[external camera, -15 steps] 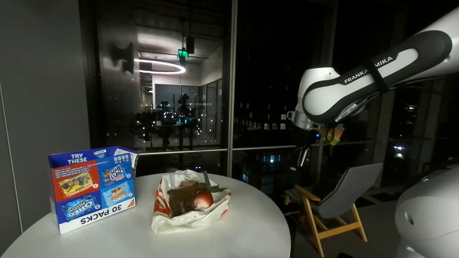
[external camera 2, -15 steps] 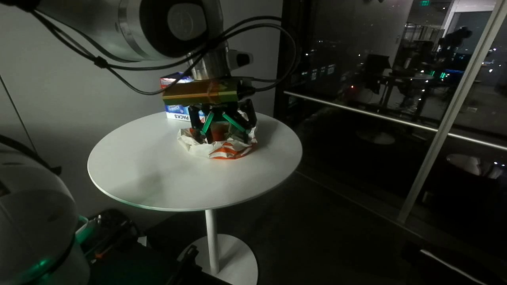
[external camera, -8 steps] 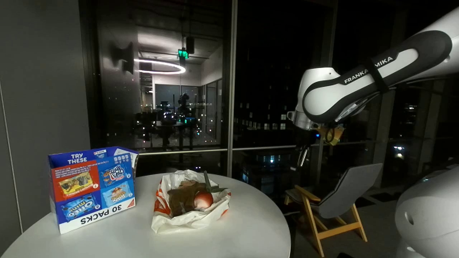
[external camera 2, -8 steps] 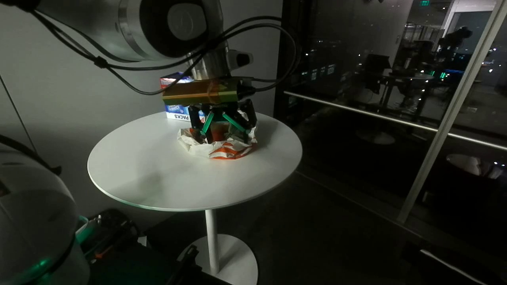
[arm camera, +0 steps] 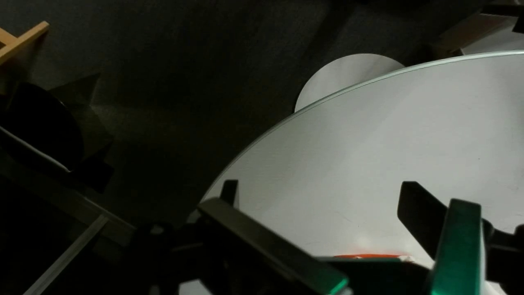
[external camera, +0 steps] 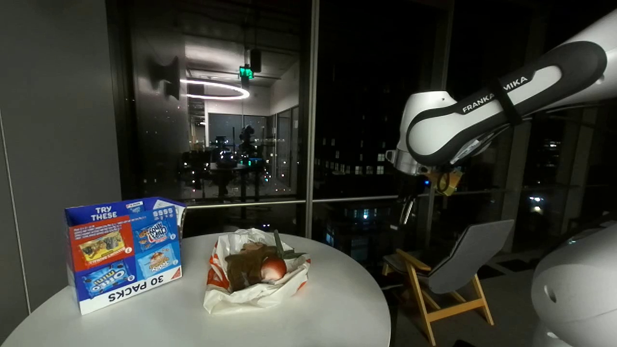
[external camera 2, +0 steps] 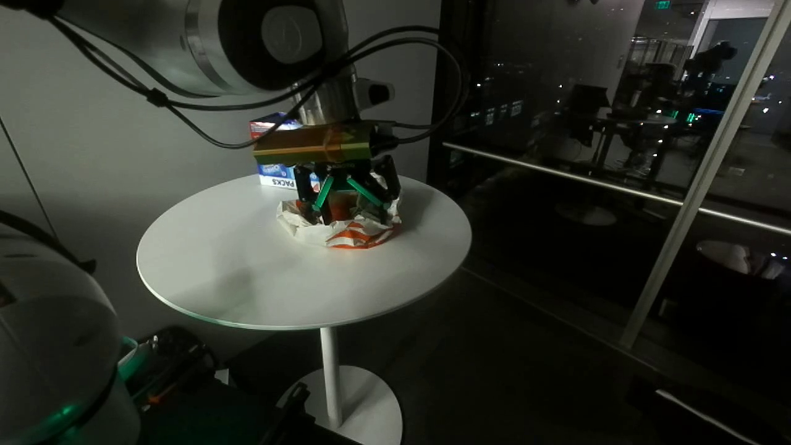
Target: Remove the objects in the plastic bag and place them on the table
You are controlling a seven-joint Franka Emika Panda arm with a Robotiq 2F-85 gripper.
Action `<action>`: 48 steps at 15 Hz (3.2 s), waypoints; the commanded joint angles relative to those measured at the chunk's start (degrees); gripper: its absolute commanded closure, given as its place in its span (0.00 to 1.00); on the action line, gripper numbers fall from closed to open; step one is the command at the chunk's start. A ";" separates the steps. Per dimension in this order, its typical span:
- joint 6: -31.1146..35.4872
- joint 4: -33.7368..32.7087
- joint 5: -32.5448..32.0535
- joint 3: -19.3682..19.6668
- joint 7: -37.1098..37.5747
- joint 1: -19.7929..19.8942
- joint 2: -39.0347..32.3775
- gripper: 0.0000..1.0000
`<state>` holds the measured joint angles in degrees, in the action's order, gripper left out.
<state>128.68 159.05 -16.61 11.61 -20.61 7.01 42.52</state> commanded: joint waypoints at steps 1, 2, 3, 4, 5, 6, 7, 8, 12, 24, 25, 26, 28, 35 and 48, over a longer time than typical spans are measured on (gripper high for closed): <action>2.32 -1.33 1.51 -1.18 -0.57 -3.23 -3.35 0.00; 3.22 -2.50 2.75 -2.05 -0.58 -5.68 -5.53 0.00; 4.09 -3.00 3.29 -2.51 -0.95 -7.13 -6.68 0.00; 5.48 -3.93 4.49 -3.19 -1.49 -9.48 -8.68 0.00; 7.80 -4.75 5.53 -3.78 -2.07 -11.53 -10.72 0.00; 9.51 -5.99 6.59 -4.35 -2.65 -13.45 -13.30 0.00; 11.26 -7.47 7.43 -5.22 -2.51 -14.79 -16.27 0.00; 13.71 -9.06 7.44 -5.97 -3.00 -15.83 -19.55 0.00; 17.04 -18.28 6.87 -9.06 -4.52 -17.25 -32.84 0.00; 15.25 -46.38 2.70 -13.62 1.38 -14.10 -61.52 0.00; 14.59 -47.82 2.27 -13.41 2.33 -13.84 -62.78 0.00; 14.25 -48.83 1.94 -13.17 2.99 -13.46 -63.73 0.00; 11.02 -50.88 2.35 -12.72 5.06 -12.86 -65.19 0.00; -6.43 -55.63 10.96 -15.73 1.82 -9.33 -66.48 0.00; 0.86 -52.21 6.55 -16.10 -1.45 -8.56 -68.86 0.25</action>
<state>128.15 106.07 -10.19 -3.86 -21.30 -1.96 -26.24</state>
